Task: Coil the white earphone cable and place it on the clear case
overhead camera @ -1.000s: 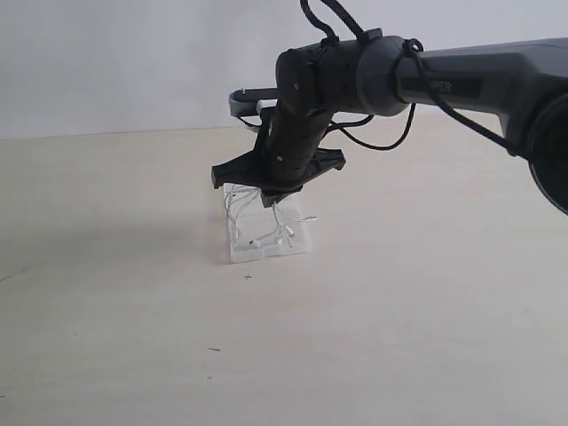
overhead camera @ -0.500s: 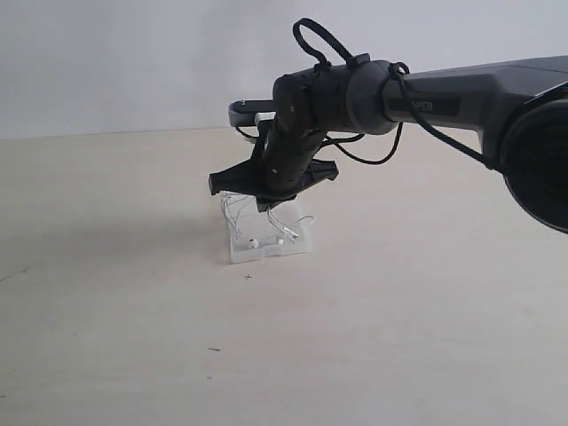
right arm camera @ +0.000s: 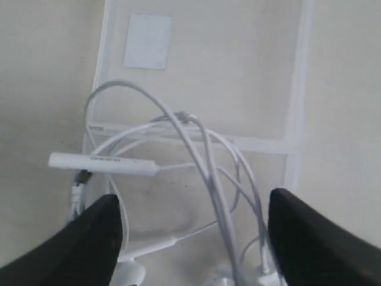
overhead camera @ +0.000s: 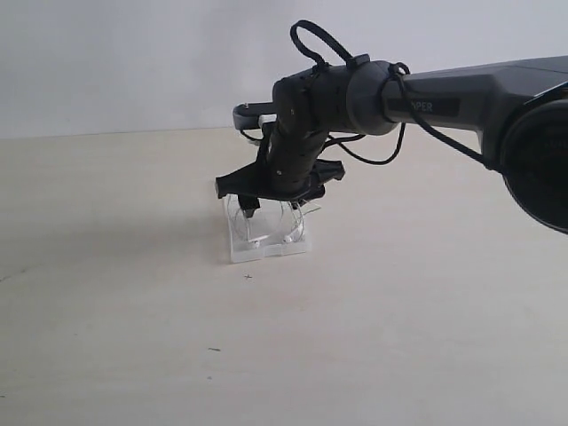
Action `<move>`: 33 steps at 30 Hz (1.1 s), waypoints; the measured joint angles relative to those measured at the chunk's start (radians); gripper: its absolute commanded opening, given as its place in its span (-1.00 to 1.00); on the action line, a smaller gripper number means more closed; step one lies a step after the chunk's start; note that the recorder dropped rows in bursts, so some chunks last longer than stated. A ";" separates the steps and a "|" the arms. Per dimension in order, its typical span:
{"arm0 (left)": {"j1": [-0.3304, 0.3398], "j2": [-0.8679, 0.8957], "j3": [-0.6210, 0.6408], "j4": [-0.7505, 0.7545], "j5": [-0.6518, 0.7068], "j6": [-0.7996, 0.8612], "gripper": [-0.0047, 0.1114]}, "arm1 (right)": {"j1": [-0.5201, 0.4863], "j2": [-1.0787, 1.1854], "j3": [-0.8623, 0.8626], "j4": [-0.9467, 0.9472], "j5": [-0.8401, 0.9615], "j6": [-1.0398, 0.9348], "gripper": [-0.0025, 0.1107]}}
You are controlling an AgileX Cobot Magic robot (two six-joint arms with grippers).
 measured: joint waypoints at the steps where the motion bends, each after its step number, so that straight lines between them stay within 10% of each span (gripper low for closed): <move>1: 0.000 0.000 0.000 0.000 0.000 0.000 0.19 | 0.000 0.000 0.000 -0.003 0.004 0.002 0.36; 23: 0.000 0.000 0.000 0.000 0.002 0.000 0.19 | 0.000 -0.133 0.002 -0.034 -0.028 0.006 0.29; 33: 0.000 0.000 0.000 0.010 0.003 0.000 -0.24 | 0.000 -0.309 0.002 -0.084 0.039 0.006 -0.45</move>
